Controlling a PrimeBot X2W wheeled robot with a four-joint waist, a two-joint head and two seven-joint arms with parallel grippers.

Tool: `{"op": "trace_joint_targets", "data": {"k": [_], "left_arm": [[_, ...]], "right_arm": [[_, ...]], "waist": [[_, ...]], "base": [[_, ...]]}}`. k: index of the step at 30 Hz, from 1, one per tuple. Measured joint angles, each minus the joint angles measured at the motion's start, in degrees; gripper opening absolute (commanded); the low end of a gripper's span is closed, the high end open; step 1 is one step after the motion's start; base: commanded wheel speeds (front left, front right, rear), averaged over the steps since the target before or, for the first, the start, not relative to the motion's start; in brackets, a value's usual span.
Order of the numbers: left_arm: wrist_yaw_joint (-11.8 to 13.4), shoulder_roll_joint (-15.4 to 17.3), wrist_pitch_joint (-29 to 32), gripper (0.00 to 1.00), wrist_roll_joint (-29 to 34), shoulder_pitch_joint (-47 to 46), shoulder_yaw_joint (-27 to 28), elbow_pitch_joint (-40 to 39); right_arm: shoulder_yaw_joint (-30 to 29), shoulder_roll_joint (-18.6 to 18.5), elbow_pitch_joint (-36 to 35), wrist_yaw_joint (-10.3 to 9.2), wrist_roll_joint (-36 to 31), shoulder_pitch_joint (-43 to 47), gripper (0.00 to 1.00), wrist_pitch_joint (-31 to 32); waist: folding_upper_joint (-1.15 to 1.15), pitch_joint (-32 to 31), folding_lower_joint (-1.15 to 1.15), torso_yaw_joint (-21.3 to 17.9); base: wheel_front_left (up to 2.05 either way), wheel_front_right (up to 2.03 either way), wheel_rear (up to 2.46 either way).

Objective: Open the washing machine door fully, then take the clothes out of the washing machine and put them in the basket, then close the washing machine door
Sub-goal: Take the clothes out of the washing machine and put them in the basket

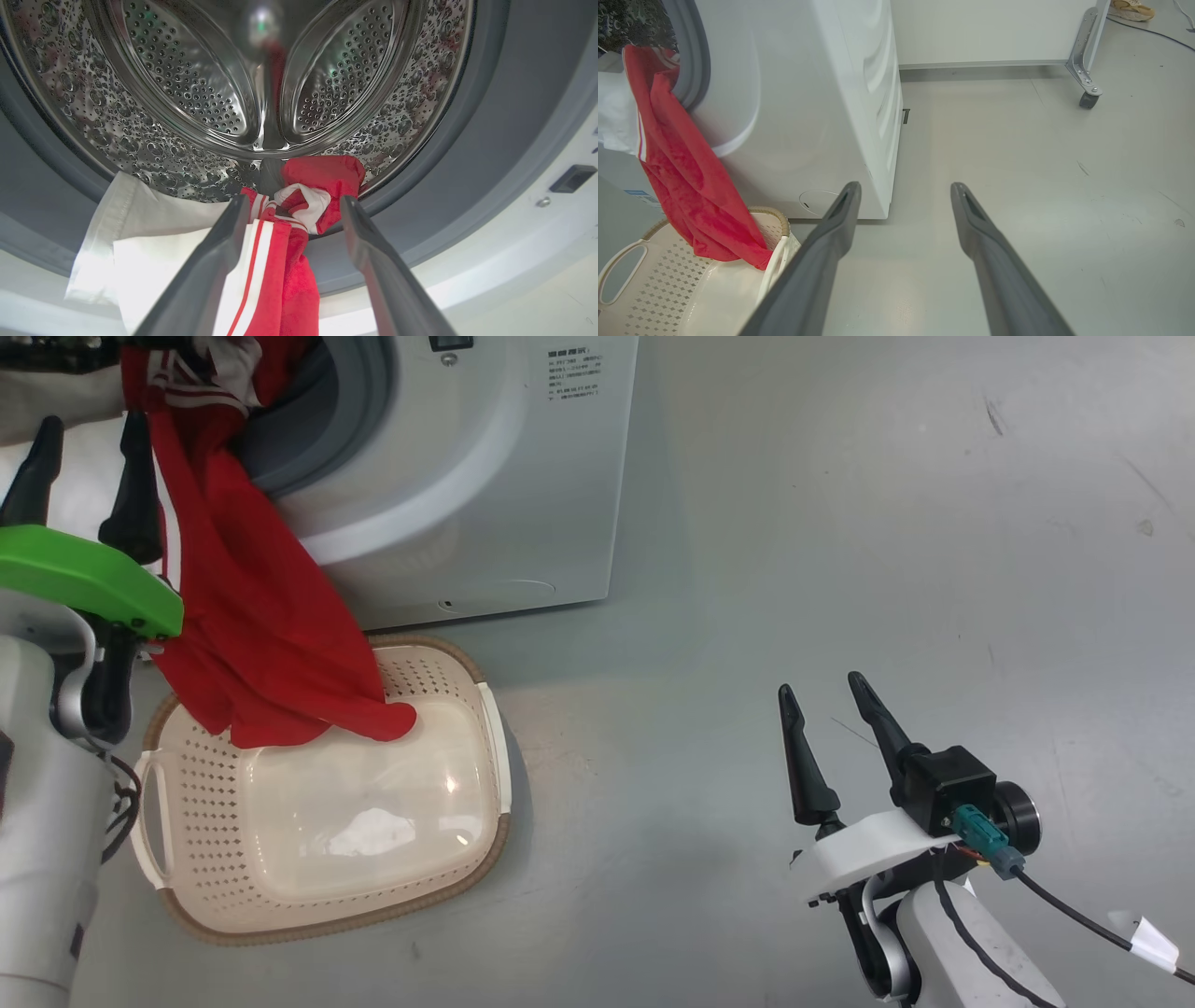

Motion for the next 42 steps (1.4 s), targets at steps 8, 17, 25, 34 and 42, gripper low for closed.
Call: {"op": "trace_joint_targets", "data": {"k": [8,17,25,34,42], "left_arm": [[1.0,1.4,5.9,1.00,-1.1,-4.6,1.1,2.8],[1.3,4.0,13.1,1.00,-0.8,-9.2,-0.2,5.5],[1.3,4.8,18.3,1.00,-0.7,-11.3,-1.1,7.5],[2.2,8.3,21.9,1.00,0.8,-13.6,-2.0,9.4],[2.7,9.7,23.7,1.00,0.9,-13.9,-1.9,11.4]], "right_arm": [[1.0,0.0,-0.9,0.00,0.7,-0.2,1.00,0.0],[1.6,0.0,-1.6,0.00,1.6,-0.6,1.00,0.0],[3.1,0.0,-2.0,0.00,2.5,-0.7,1.00,0.0],[2.9,0.0,-3.0,0.00,2.8,-0.7,1.00,0.0],[3.1,0.0,-3.7,0.00,2.8,-1.0,1.00,0.0]], "waist": [[0.00,2.3,0.00,-1.9],[0.00,5.0,0.01,-4.0],[0.00,6.6,0.01,-5.5],[0.00,8.9,0.01,-6.7],[0.00,11.3,0.00,-7.2]], "base": [[0.00,0.00,0.00],[0.00,0.00,0.00],[0.00,0.00,0.00],[0.00,0.00,0.00],[0.00,0.00,0.00]]}}
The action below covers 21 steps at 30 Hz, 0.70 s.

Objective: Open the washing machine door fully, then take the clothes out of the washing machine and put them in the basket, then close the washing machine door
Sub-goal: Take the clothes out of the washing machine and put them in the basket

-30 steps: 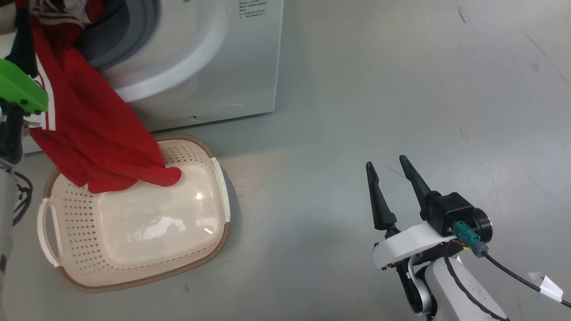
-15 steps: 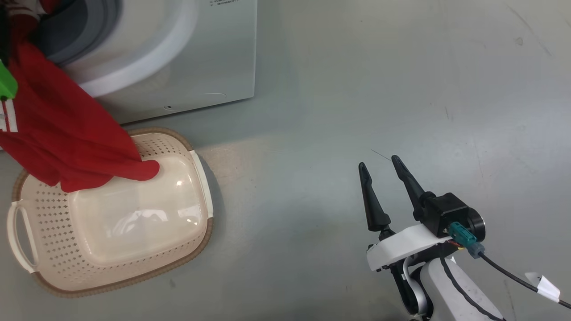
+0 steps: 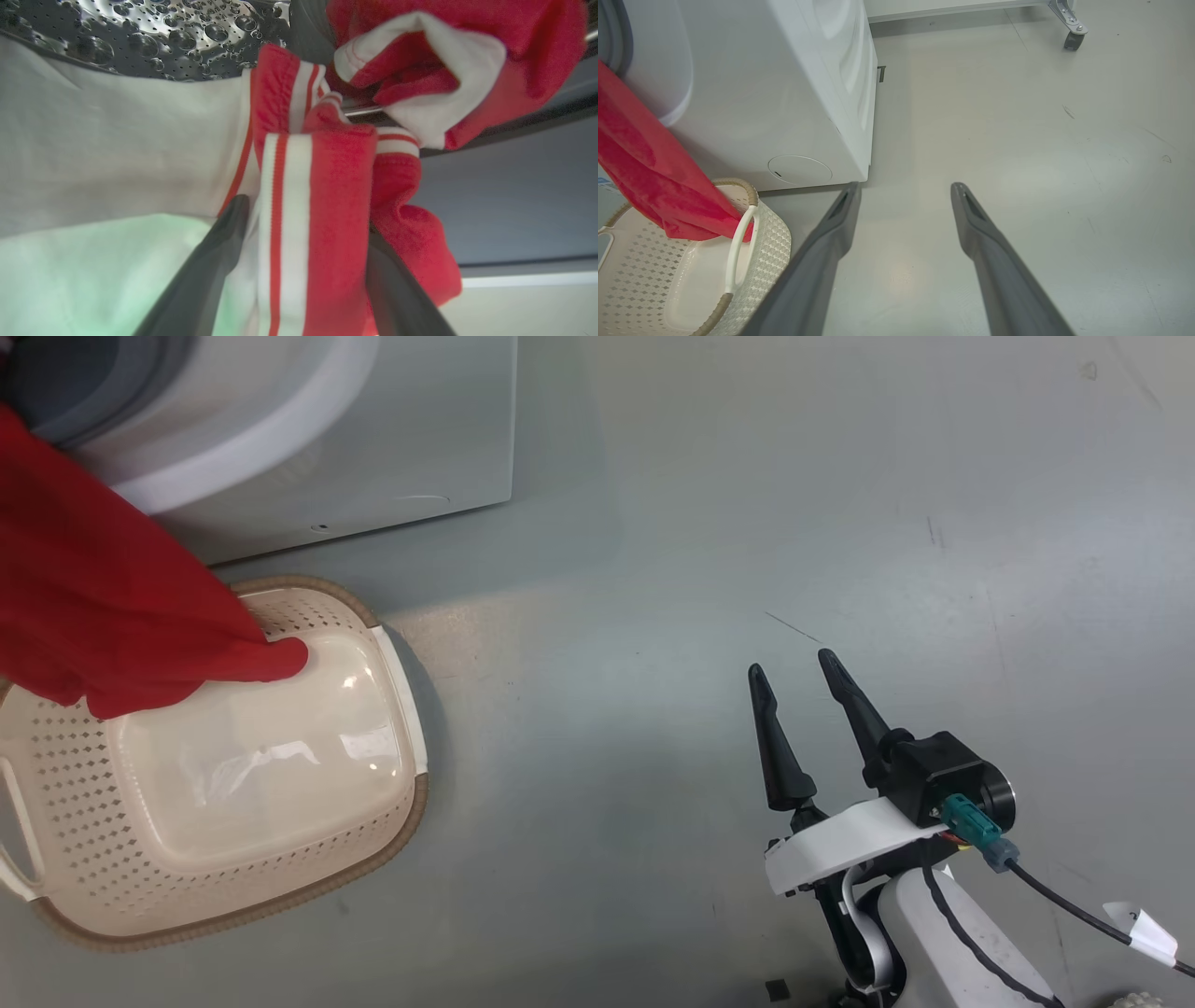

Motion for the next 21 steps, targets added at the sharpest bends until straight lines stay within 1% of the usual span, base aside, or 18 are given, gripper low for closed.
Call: {"op": "trace_joint_targets", "data": {"k": [5,6,7,8,9,10,14,16,21], "left_arm": [[0.0,0.8,0.5,1.00,0.8,-0.8,-0.5,0.4],[0.0,0.8,0.4,0.98,0.8,-1.0,-0.7,0.4],[0.0,0.8,0.4,0.76,0.9,-1.1,-0.9,0.5],[0.0,0.6,0.3,0.58,0.9,-1.1,-0.9,0.6],[0.0,0.6,0.0,0.24,0.9,-1.1,-0.9,0.7],[0.0,0.5,-0.2,0.00,1.0,-1.1,-1.0,0.7],[-0.1,-1.3,-1.7,0.00,1.8,-1.1,-1.8,1.2],[-0.6,-1.9,-2.3,0.00,2.2,-1.1,-2.2,1.4],[-0.7,-3.2,-4.4,0.00,2.4,-1.1,-2.4,1.7]], "right_arm": [[0.1,0.0,-0.2,0.00,0.1,-0.6,1.00,0.0],[0.0,0.0,-0.2,0.00,0.1,-0.7,1.00,0.0],[-0.1,0.0,-0.2,0.00,0.1,-0.8,1.00,0.0],[-0.1,0.0,-0.1,0.00,0.1,-0.9,1.00,0.0],[-0.1,0.0,-0.1,0.00,0.1,-0.9,1.00,0.0],[-0.1,0.0,-0.1,0.00,0.1,-0.9,1.00,0.0],[-1.2,0.0,0.2,0.00,0.1,-1.2,1.00,0.0],[-1.5,0.0,0.3,0.00,0.1,-1.6,1.00,0.0],[-1.9,0.0,0.9,0.00,-0.1,-2.1,1.00,0.0]], "waist": [[0.00,1.2,0.00,-0.2],[0.00,1.5,0.00,-0.3],[0.00,1.7,0.00,-0.2],[0.00,1.8,0.00,-0.2],[0.00,1.9,0.00,-0.2],[0.00,1.9,0.00,-0.1],[0.00,1.6,0.00,0.3],[0.00,1.3,0.00,0.7],[0.00,0.4,0.00,1.5]], "base": [[0.00,0.00,0.00],[0.00,0.00,0.00],[0.00,0.00,0.00],[0.00,0.00,0.00],[0.00,0.00,0.00],[0.00,0.00,0.00],[0.00,0.00,0.00],[0.00,0.00,0.00],[0.00,0.00,0.00]]}}
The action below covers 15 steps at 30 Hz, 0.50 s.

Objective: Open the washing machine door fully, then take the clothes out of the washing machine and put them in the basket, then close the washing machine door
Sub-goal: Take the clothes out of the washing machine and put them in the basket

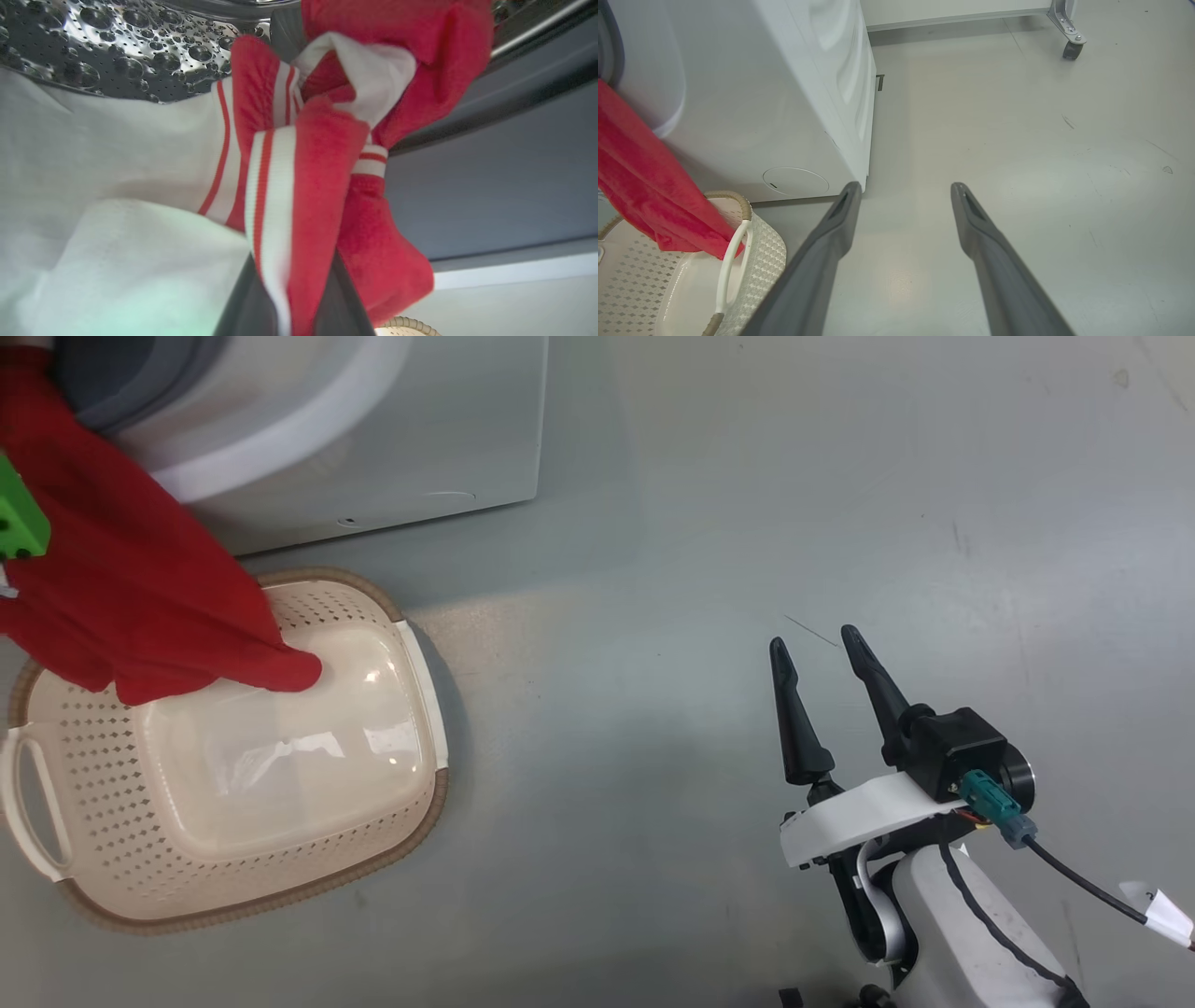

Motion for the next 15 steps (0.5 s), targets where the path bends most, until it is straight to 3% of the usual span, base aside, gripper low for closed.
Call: {"op": "trace_joint_targets", "data": {"k": [15], "left_arm": [[-2.4,-5.2,-7.1,0.00,-0.1,2.9,-1.6,1.4]], "right_arm": [[-2.4,0.0,2.9,0.00,-0.4,0.0,1.00,0.0]], "waist": [[0.00,-5.2,0.00,4.6]], "base": [[0.00,0.00,0.00]]}}
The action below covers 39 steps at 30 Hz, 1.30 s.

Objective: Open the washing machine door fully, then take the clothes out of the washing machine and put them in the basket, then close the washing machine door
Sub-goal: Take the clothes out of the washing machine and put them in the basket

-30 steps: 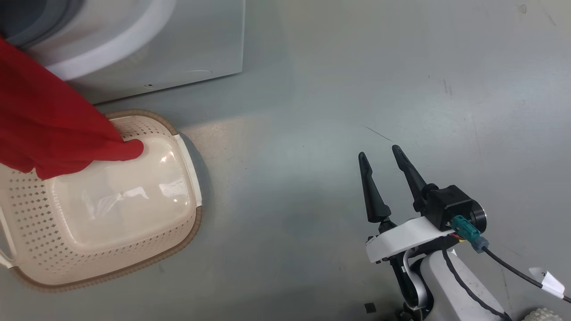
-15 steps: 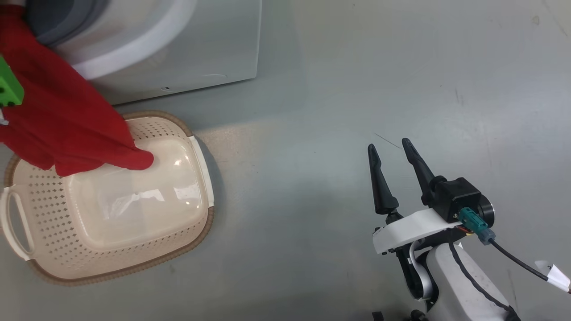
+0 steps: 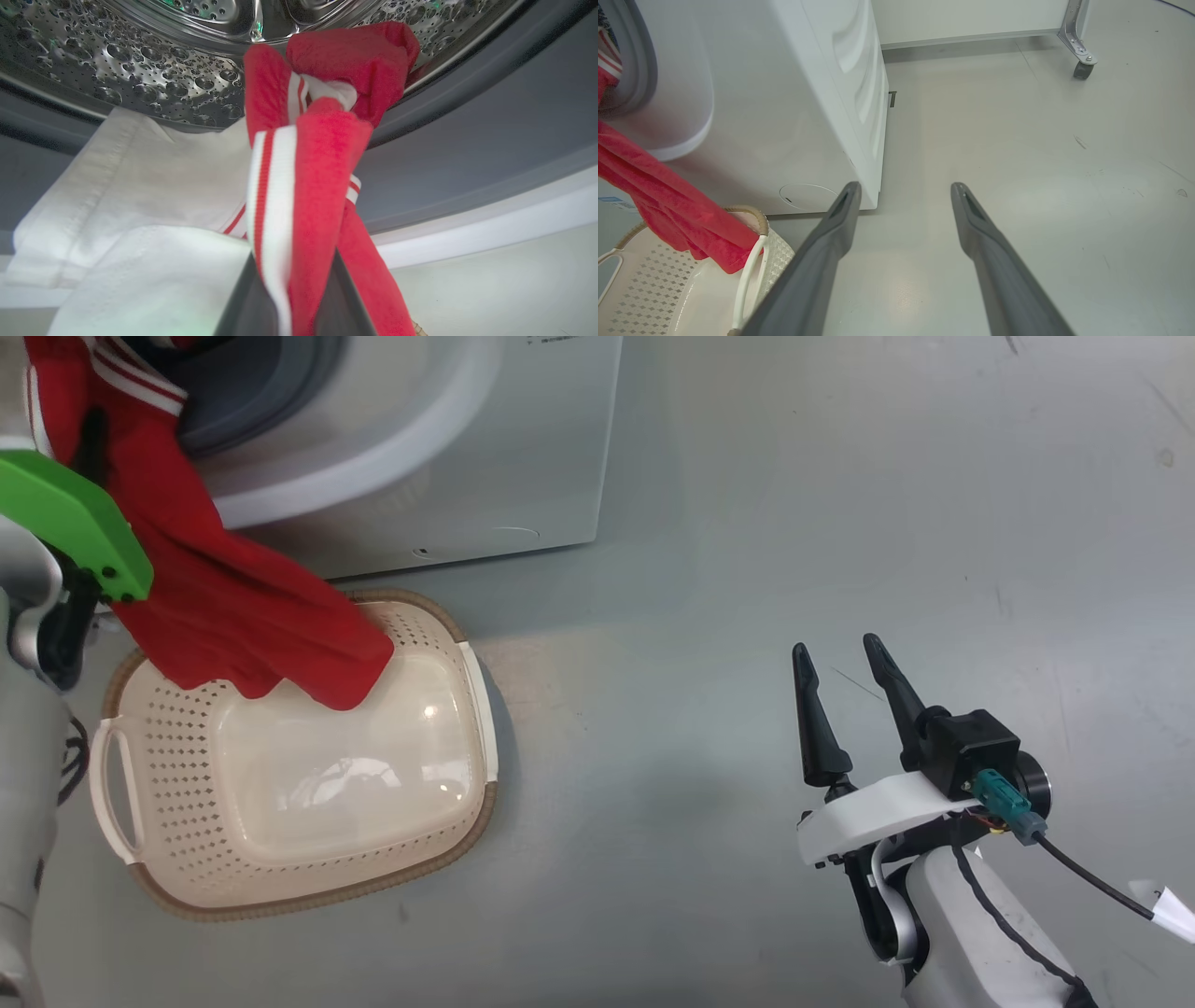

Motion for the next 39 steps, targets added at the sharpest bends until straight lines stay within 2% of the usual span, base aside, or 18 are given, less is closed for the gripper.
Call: {"op": "trace_joint_targets", "data": {"k": [15,22,31,39], "left_arm": [[-0.9,-3.4,-6.2,0.00,-1.2,9.0,-1.6,0.9],[-1.0,-6.0,-9.9,0.00,-2.2,13.0,-2.6,-0.2],[-1.0,-6.1,-14.0,0.00,-2.6,17.5,-3.6,-1.3],[-1.0,-6.1,-15.2,0.00,-2.9,20.8,-4.0,-1.8]], "right_arm": [[-0.1,0.0,1.4,0.00,0.0,0.3,1.00,0.0],[-0.1,-0.1,1.8,0.00,0.0,0.4,1.00,0.0],[-0.1,-0.1,1.9,0.00,0.2,0.7,1.00,0.0],[-0.1,-0.1,1.7,0.00,0.3,1.1,1.00,0.0]], "waist": [[0.00,-4.3,0.00,3.1],[0.00,-5.0,0.00,3.5],[0.00,-5.5,0.00,3.9],[0.00,-4.5,0.00,3.9]], "base": [[0.00,0.00,0.00],[0.00,0.00,0.00],[0.00,0.00,0.00],[0.00,0.00,0.00]]}}
